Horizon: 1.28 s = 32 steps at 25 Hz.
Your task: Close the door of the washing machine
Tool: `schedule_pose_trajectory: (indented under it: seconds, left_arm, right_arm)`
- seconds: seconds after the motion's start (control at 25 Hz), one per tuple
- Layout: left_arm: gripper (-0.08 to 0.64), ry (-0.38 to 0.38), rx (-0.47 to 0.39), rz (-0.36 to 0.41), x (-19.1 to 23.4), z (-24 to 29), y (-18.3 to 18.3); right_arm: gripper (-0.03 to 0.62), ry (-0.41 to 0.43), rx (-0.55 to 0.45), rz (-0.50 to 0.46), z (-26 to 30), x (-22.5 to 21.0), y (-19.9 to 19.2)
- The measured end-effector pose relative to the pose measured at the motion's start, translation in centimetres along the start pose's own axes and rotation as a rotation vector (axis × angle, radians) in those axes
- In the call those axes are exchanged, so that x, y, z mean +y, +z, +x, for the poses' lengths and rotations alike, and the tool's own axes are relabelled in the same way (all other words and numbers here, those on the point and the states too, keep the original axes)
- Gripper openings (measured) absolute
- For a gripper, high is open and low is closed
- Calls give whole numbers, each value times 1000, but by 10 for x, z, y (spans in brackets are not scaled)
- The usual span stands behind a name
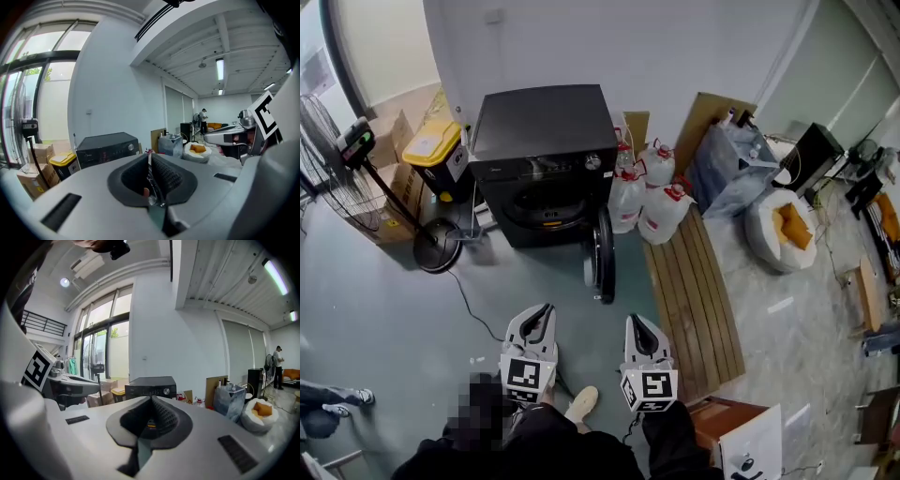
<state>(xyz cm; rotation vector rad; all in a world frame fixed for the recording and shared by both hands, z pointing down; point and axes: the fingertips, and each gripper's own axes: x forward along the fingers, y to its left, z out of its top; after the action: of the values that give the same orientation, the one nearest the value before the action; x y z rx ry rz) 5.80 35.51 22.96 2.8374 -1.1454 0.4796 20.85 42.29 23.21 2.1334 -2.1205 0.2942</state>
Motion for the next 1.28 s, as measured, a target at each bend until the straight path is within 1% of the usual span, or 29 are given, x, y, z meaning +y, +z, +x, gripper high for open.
schedule_pose_trajectory:
  seconds: [0.2,0.36,0.52,0.84,1.12,1.16,1.2,1.24,1.28]
  left_arm:
    - [38,-14,39,-14,39,59,-23]
    - [38,-27,68,-38,56,95,-45]
    - [38,-48,109,-63,68,134,-71]
    - [38,-94,215,-92,83,214,-150]
    - [37,-139,268,-79,82,267,-213]
    - [38,-142,274,-82,83,271,-220]
    - [38,-144,281,-85,83,274,-227]
    - [38,-145,288,-88,84,277,-233]
    - [38,-146,293,-91,85,279,-240]
  right_arm:
    - [15,-11,42,11,65,-5,-24]
    - [16,-11,92,12,102,-9,-54]
    - [16,-29,148,33,143,-25,-88]
    - [17,-55,266,68,211,-58,-176]
    - [17,-85,376,96,246,-81,-259]
    - [23,-82,389,93,250,-83,-269]
    - [103,-74,405,93,254,-84,-279]
    - [144,-69,423,93,257,-87,-290]
    - [147,-71,440,91,261,-90,-301]
